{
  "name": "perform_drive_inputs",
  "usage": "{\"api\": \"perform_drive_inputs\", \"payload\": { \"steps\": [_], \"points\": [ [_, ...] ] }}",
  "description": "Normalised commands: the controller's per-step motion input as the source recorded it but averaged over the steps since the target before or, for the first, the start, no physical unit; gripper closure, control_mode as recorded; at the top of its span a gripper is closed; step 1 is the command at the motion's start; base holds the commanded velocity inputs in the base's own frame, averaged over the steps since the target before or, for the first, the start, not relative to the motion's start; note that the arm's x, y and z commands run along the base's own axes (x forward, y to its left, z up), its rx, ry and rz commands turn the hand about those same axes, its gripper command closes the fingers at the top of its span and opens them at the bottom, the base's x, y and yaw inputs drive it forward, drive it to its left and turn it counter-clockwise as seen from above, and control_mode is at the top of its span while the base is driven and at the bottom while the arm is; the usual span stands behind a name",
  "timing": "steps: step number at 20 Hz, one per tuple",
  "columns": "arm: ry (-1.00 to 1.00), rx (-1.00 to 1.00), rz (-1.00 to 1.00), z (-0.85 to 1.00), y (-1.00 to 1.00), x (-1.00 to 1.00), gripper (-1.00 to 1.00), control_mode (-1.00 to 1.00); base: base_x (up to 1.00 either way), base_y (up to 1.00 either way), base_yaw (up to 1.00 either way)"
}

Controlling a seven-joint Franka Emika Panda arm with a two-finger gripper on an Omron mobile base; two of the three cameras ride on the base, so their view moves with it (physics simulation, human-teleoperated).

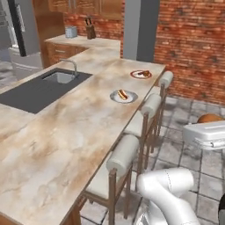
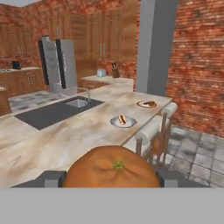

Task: Pick up the peach and tangerine from the fridge and place one fruit on each plate on the dining counter.

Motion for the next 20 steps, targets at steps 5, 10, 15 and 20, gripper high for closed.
{"api": "perform_drive_inputs", "payload": {
  "steps": [5, 10, 15, 20],
  "points": [
    [0.0, 0.0, 0.0, 0.0, 0.0, 0.0, 1.0, 1.0, 0.25, -0.88, 0.34],
    [0.0, 0.0, 0.0, 0.0, 0.0, 0.0, 1.0, 1.0, 0.16, -0.92, 0.33],
    [0.0, 0.0, 0.0, 0.0, 0.0, 0.0, 1.0, 1.0, 0.2, -0.89, 0.33],
    [0.0, 0.0, 0.0, 0.0, 0.0, 0.0, 1.0, 1.0, 0.42, -0.74, 0.38]
  ]
}}
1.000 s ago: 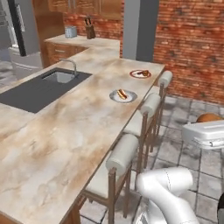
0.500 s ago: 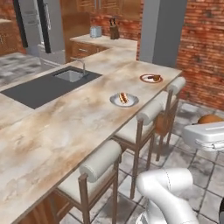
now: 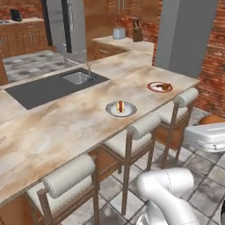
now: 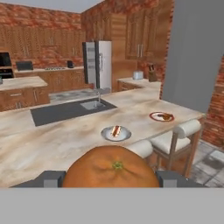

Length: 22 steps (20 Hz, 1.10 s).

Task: Pick up the peach and tangerine from the fridge and place one fruit on each plate on the dining counter.

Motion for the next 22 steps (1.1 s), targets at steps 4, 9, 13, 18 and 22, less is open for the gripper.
{"api": "perform_drive_inputs", "payload": {
  "steps": [4, 9, 13, 18, 22],
  "points": [
    [0.0, 0.0, 0.0, 0.0, 0.0, 0.0, 1.0, 1.0, 0.42, -0.66, 0.45],
    [0.0, 0.0, 0.0, 0.0, 0.0, 0.0, 1.0, 1.0, 0.51, -0.57, 0.5],
    [0.0, 0.0, 0.0, 0.0, 0.0, 0.0, 1.0, 1.0, 0.72, -0.42, 0.56],
    [0.0, 0.0, 0.0, 0.0, 0.0, 0.0, 1.0, 1.0, 0.6, -0.46, 0.57],
    [0.0, 0.0, 0.0, 0.0, 0.0, 0.0, 1.0, 1.0, 0.39, -0.6, 0.45]
  ]
}}
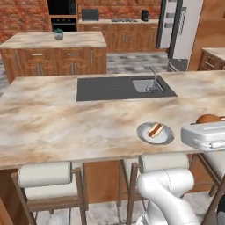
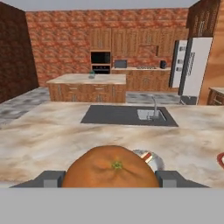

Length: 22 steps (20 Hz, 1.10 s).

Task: Pick up the peach and tangerine from the fridge and place one fruit on each plate on the dining counter.

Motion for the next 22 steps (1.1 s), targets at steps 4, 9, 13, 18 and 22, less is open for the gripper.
{"api": "perform_drive_inputs", "payload": {
  "steps": [4, 9, 13, 18, 22],
  "points": [
    [0.0, 0.0, 0.0, 0.0, 0.0, 0.0, 1.0, 1.0, 0.11, -0.77, 0.18],
    [0.0, 0.0, 0.0, 0.0, 0.0, 0.0, 1.0, 1.0, 0.45, -0.48, -0.02],
    [0.0, 0.0, 0.0, 0.0, 0.0, 0.0, 1.0, 1.0, 0.69, -0.19, -0.2],
    [0.0, 0.0, 0.0, 0.0, 0.0, 0.0, 1.0, 1.0, 0.76, -0.17, -0.25],
    [0.22, 0.03, -0.09, -0.07, -0.14, 1.0, 1.0, -1.0, 0.0, 0.0, 0.0]
  ]
}}
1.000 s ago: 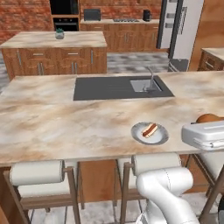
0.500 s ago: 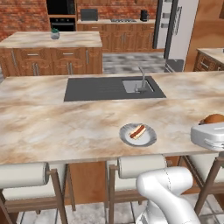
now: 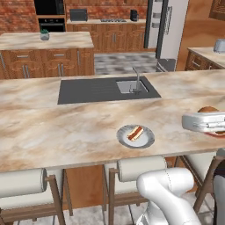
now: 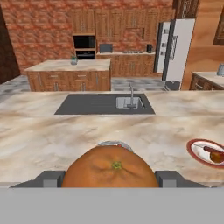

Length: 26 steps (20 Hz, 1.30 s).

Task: Pick up the peach and tangerine from the fridge and place one fruit on each plate on the dining counter.

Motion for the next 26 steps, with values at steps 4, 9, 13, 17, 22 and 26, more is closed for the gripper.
{"api": "perform_drive_inputs", "payload": {
  "steps": [4, 9, 13, 17, 22, 26],
  "points": [
    [0.37, 0.07, -0.05, -0.29, -0.26, 1.0, 1.0, -1.0, 0.0, 0.0, 0.0],
    [0.42, 0.03, 0.0, -0.53, -0.11, 0.8, 1.0, -1.0, 0.0, 0.0, 0.0],
    [0.18, 0.0, 0.0, -0.37, 0.0, 0.18, 1.0, -1.0, 0.0, 0.0, 0.0],
    [0.04, 0.0, 0.0, -0.54, 0.0, 0.14, 1.0, -1.0, 0.0, 0.0, 0.0],
    [0.1, 0.0, 0.0, -0.54, -0.04, 0.55, 1.0, -1.0, 0.0, 0.0, 0.0],
    [0.11, 0.0, 0.0, -0.56, -0.07, 0.69, 1.0, -1.0, 0.0, 0.0, 0.0]
  ]
}}
